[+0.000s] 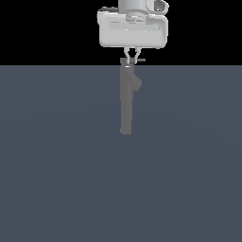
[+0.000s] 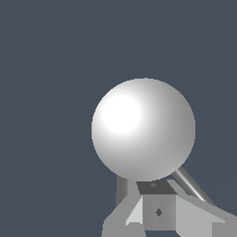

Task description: Turn on the faucet by rotating a designated handle.

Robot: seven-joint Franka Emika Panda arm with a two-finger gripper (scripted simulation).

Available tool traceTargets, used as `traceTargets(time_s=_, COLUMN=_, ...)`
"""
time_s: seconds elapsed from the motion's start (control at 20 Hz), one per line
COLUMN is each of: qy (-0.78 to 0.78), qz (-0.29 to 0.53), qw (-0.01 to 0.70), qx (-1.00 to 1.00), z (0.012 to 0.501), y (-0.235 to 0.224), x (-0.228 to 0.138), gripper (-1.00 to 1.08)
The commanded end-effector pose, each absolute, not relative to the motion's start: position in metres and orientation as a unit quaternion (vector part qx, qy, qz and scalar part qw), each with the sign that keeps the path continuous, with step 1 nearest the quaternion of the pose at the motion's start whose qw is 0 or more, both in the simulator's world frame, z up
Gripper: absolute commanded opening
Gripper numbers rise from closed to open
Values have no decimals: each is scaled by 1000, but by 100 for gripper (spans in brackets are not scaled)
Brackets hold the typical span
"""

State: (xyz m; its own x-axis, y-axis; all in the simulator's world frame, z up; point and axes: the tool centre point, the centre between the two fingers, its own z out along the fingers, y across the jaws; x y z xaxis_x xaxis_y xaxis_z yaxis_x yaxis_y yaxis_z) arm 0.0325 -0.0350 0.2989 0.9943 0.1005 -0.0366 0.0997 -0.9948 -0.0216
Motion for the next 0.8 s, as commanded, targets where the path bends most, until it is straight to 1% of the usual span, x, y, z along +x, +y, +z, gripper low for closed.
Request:
traceTargets(time_s=0.0, qy=-44, qz=9, qw=6, qx=-999, z=299, y=-47, x=48, gripper=-100)
traceTargets(time_s=0.75, qy=-26, qz=0, qw=0, qx=-1000, z=301, y=-83, x=86, gripper=-100)
